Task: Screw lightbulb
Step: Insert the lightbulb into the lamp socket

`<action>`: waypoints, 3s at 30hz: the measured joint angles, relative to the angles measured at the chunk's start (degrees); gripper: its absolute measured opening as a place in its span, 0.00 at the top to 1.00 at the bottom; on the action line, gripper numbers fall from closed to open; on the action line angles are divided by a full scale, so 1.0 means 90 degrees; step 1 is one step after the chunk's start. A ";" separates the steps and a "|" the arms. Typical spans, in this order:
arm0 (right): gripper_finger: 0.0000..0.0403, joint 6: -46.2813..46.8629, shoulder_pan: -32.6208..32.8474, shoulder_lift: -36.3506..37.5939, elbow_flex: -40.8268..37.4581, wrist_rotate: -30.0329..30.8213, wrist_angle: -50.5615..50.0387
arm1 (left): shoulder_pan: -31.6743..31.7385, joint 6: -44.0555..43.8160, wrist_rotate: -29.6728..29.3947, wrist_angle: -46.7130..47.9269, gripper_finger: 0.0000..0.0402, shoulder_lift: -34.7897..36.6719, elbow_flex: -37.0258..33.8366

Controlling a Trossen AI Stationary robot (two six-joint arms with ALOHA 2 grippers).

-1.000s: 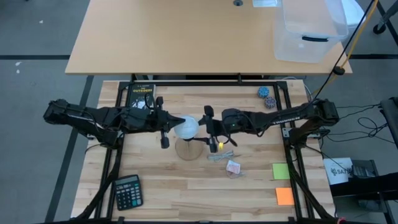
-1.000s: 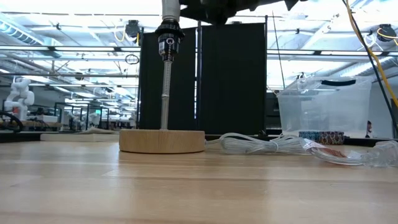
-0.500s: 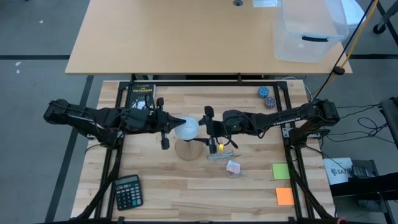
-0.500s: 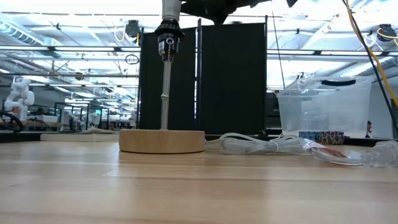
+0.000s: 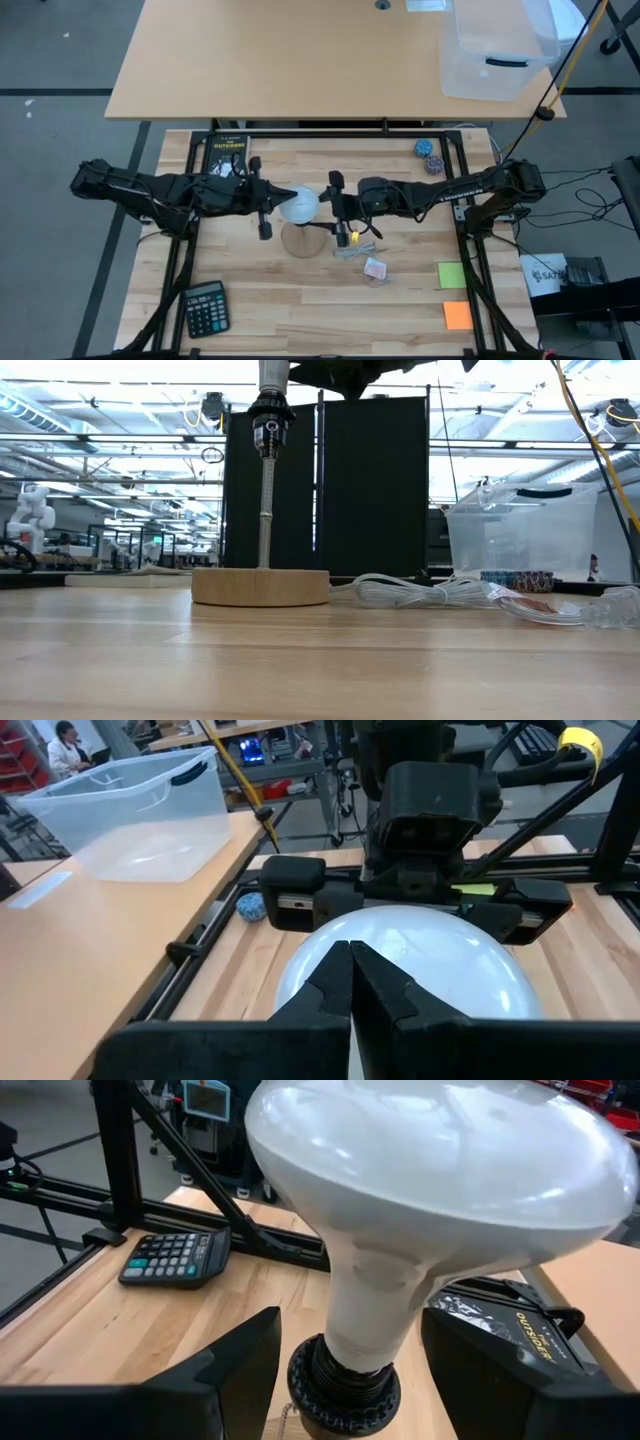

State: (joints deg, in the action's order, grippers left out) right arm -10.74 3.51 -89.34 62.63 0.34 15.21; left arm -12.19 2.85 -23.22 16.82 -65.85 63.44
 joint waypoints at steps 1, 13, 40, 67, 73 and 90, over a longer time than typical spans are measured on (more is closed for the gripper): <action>0.42 0.0000 0.0000 0.0000 0.0000 0.0000 -0.0002 | 0.0000 0.0000 0.0000 0.0010 1.00 0.0022 -0.0002; 0.42 -0.0064 0.0000 0.0000 0.0000 -0.0019 -0.0072 | -0.0026 0.0055 -0.0152 -0.0078 0.85 0.0099 -0.0002; 0.42 -0.0437 0.0097 0.0659 0.0002 0.0474 -0.1604 | -0.0997 0.0373 -0.1569 0.0569 0.78 0.1202 -0.0004; 1.00 -0.0386 0.0117 0.0700 -0.0115 0.2164 -0.1624 | -0.2306 -0.1965 -0.4149 0.2187 1.00 0.0850 -0.0568; 1.00 -0.0217 0.0124 0.1033 -0.0575 0.2598 -0.1274 | -0.2327 -0.2420 -0.4133 0.1746 1.00 0.1074 -0.1301; 1.00 0.0012 0.0048 0.1412 -0.2900 0.1404 0.3775 | -0.2020 0.0611 -0.2064 -0.3624 1.00 0.2257 -0.3748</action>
State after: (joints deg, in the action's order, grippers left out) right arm -10.64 3.94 -76.63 36.53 12.97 49.19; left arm -30.37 8.35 -41.80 -15.80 -45.54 29.71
